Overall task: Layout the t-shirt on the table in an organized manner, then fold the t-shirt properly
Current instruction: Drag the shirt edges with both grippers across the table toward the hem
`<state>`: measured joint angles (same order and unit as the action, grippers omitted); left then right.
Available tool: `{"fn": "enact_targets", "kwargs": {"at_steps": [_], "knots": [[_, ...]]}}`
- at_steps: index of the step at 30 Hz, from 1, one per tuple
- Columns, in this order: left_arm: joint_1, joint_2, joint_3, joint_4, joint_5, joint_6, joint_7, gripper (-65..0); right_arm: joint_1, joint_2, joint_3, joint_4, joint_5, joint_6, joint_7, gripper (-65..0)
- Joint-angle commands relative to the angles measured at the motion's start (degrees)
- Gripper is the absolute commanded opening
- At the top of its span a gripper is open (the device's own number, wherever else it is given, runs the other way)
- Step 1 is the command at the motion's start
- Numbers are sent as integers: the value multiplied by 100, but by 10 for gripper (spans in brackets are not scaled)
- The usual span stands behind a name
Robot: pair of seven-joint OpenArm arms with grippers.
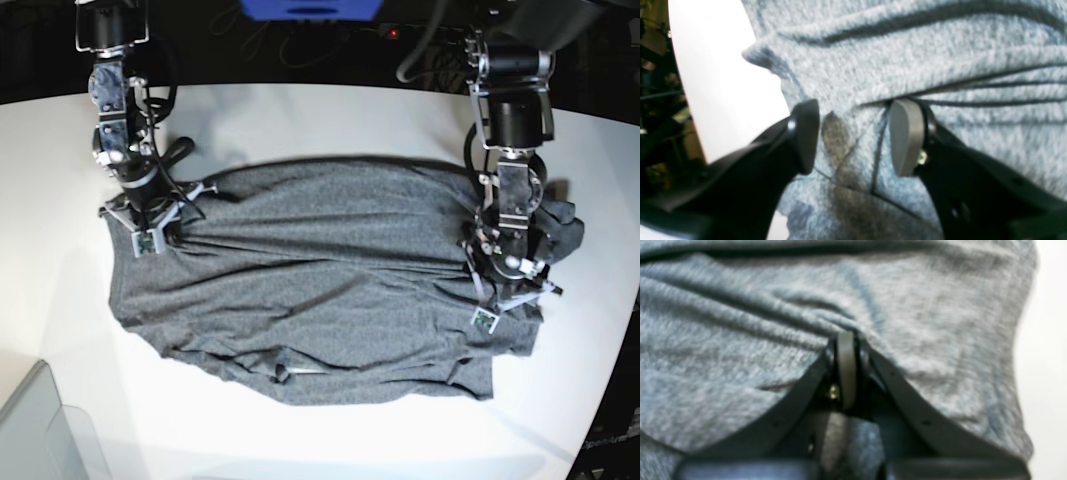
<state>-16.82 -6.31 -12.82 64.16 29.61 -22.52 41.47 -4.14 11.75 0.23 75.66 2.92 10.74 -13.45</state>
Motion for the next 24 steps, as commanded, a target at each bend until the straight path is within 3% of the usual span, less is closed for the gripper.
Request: {"fn": "enact_targets", "kwargs": {"at_steps": [1, 5, 12, 24], "knots": [[42, 64, -59, 50, -29, -205, 305, -302, 49, 87, 122, -98, -129, -85, -356, -650], [95, 204, -358, 674, -29, -258, 332, -302, 269, 210, 465, -353, -129, -85, -356, -650], [201, 151, -428, 1298, -29, -266, 297, -299, 252, 315, 676, -265, -129, -85, -365, -650], [-1672, 195, -428, -1199, -37, -205, -328, -298, -531, 157, 764, 966, -129, -85, -356, -650]]}}
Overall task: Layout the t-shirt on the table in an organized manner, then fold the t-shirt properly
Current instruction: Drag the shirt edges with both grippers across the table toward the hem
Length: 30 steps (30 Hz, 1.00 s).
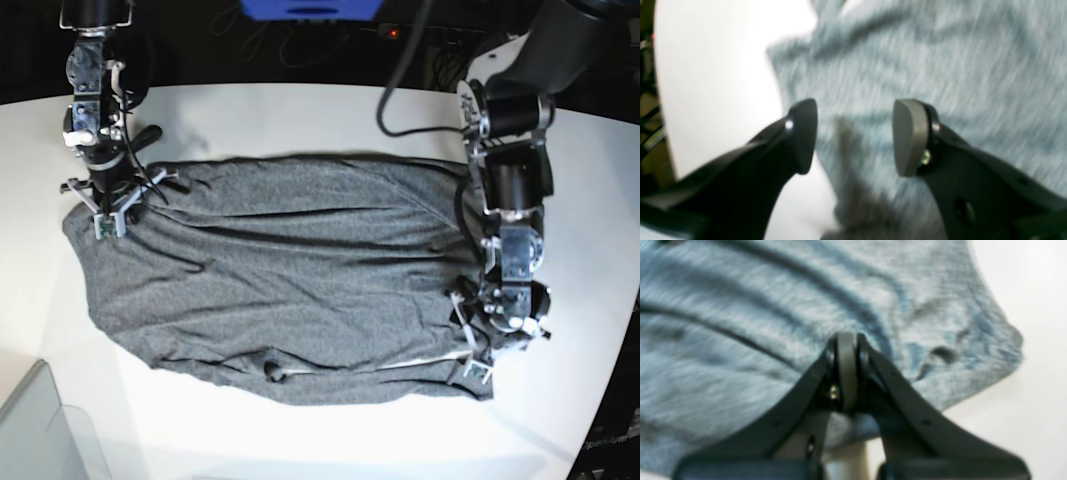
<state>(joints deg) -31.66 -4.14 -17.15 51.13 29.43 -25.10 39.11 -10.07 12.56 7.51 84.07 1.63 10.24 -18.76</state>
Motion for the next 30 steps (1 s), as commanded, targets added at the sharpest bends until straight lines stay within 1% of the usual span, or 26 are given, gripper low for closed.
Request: {"fn": "enact_targets", "kwargs": {"at_steps": [1, 3, 4, 5, 6, 8, 9, 12, 14, 16, 19, 21, 23, 26, 28, 30], "knots": [[-355, -21, -4, -168, -20, 53, -206, -299, 9, 76, 36, 283, 0, -35, 175, -650], [-610, -21, -4, -784, -20, 71, -513, -299, -123, 67, 36, 626, 0, -35, 167, -650], [-698, -39, -4, -1091, -20, 159, -689, -299, -185, 67, 36, 793, 0, -35, 167, -650], [-751, -56, -4, -1373, -20, 361, -892, -299, -220, 67, 36, 933, 0, -35, 167, -650], [-777, -65, 5, -1610, -20, 651, -1155, -299, -273, 67, 36, 1083, 0, -35, 158, -650], [-777, -91, 5, -1944, -20, 1117, -1665, -298, -404, 67, 36, 1338, 0, -35, 149, -650], [-777, -179, 5, -2146, -20, 1389, -1990, -298, -484, 67, 36, 1478, 0, -35, 149, -650], [-786, -337, 5, -2709, -20, 1829, -2817, -298, -712, 67, 10, 1830, 0, -35, 140, -650], [-803, -399, 5, -2973, -20, 2058, -3309, -297, -888, 23, 1, 2041, 0, -35, 140, -650], [-935, -469, 5, -3219, -20, 2277, -3810, -297, -1020, -126, 10, 2208, 0, -35, 140, -650], [-1146, -461, -4, -3456, -20, 2418, -4452, -297, -1292, -240, -17, 2410, 0, -35, 140, -650], [-1269, -443, -4, -3465, -20, 2418, -4628, -297, -1442, -293, -34, 2481, 0, -35, 131, -650], [-1454, -302, -4, -3456, -20, 2418, -4637, -297, -1530, -311, -193, 2498, 0, -35, 131, -650], [-1586, -197, -4, -3298, -20, 2418, -4584, -297, -1635, -293, -412, 2498, 0, -35, 131, -650], [-1524, -91, -4, -2858, -20, 2374, -4390, -297, -1644, -293, -518, 2498, -9, -35, 131, -650], [-1129, -30, -4, -2076, -20, 2365, -3907, -297, -1714, -293, -641, 2507, -9, -35, 131, -650]]}}
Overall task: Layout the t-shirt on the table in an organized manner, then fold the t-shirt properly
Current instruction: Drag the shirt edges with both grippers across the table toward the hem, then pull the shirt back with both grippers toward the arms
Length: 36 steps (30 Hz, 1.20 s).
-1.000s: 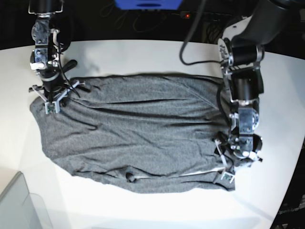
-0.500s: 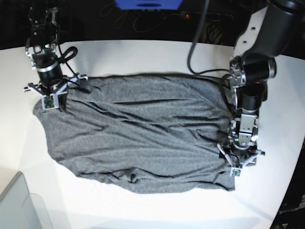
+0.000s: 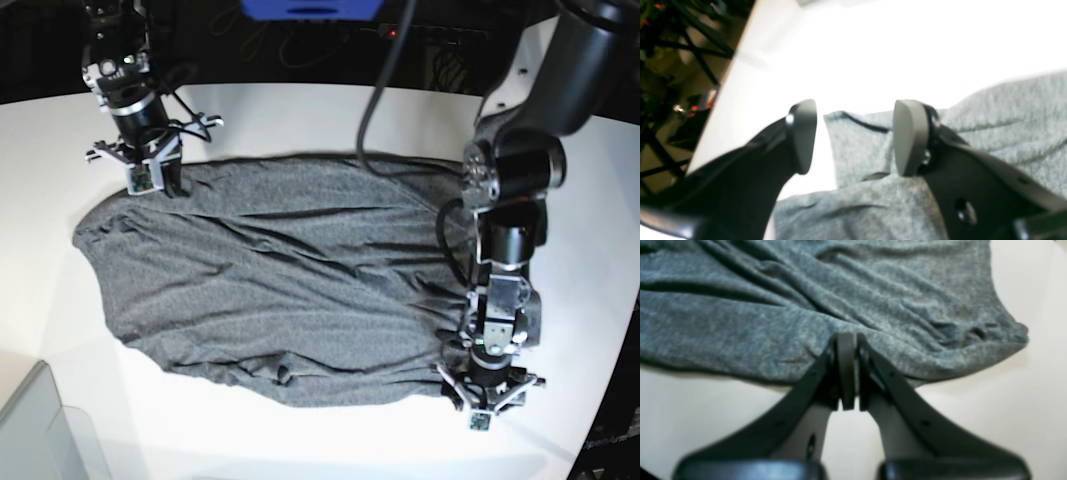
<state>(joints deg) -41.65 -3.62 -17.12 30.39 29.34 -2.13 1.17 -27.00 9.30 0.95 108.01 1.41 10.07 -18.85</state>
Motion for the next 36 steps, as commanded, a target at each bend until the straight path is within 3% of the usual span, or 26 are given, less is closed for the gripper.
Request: {"fn": "enact_targets", "kwargs": {"at_steps": [1, 4, 7, 9, 13, 17, 22, 26, 36], "knots": [[99, -65, -6, 490, -11, 59, 142, -297, -38, 33, -91, 114, 13, -18, 140, -650], [996, 50, -6, 2187, -143, -90, 758, -297, -47, 41, -363, 114, -5, -18, 140, -650], [2024, 58, -6, 3998, -776, -864, 1531, -297, -38, 15, -539, 114, -5, -18, 140, -650], [2596, 32, -6, 4992, -1198, -1163, 2129, -297, -38, 15, -592, 96, -5, -18, 131, -650], [3844, 32, -6, 6697, -1769, -1198, 3211, -297, -38, 15, -609, 96, -5, -18, 131, -650], [4996, 85, -6, 7717, -2051, -1198, 3624, -297, -91, 15, -583, 96, -5, -18, 131, -590], [5857, 155, -6, 7717, -2446, -1198, 3606, -297, -187, 24, -565, 105, -5, -18, 140, -506], [5910, 138, -59, 7172, -2569, -1198, 3606, -298, -223, 24, -565, 105, -5, -18, 140, -502], [5901, 111, -1131, 6301, -2596, -1233, 3044, -298, -319, 6, -337, 79, -14, -18, 140, -502]]}}
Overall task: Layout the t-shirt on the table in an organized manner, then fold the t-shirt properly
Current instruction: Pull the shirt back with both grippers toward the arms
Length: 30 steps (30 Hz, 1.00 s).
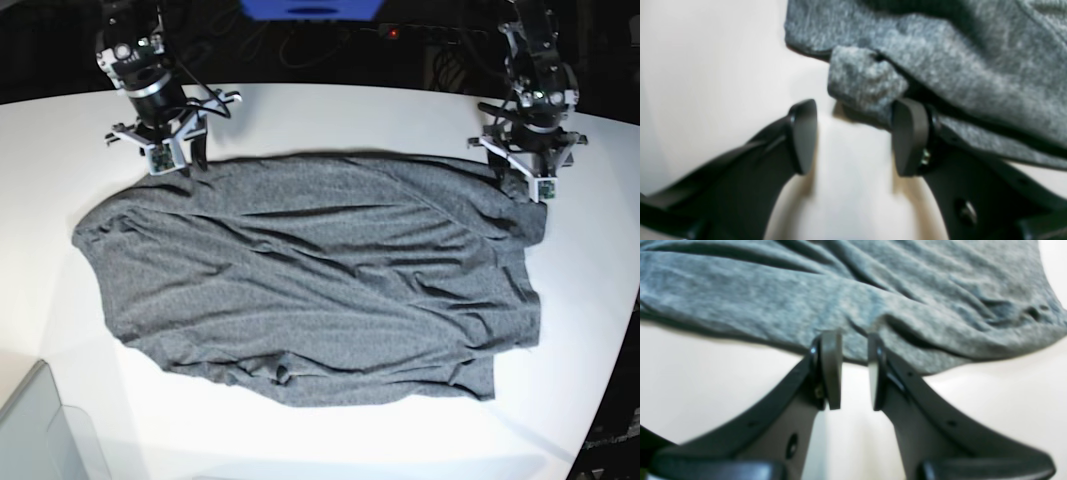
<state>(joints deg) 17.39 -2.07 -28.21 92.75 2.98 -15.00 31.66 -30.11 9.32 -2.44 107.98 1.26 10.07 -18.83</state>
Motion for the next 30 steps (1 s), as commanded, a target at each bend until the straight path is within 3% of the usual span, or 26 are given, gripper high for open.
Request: {"fn": "enact_targets", "kwargs": {"at_steps": [1, 12, 21, 25, 30], "knots": [[-2, -44, -102, -22, 40, 46, -6, -298, -9, 13, 2, 81, 2, -18, 138, -502], [-46, -220, -542, -690, 31, 37, -6, -298, 0, 13, 2, 81, 2, -18, 138, -502], [314, -352, -595, -629, 31, 37, -6, -298, 0, 4, 2, 81, 2, -18, 138, -502], [367, -290, -1131, -629, 14, 37, -6, -298, -9, 4, 2, 81, 2, -18, 138, -502], [420, -317, -1535, -620, -549, 37, -6, -298, -9, 4, 2, 81, 2, -18, 138, -502]]}}
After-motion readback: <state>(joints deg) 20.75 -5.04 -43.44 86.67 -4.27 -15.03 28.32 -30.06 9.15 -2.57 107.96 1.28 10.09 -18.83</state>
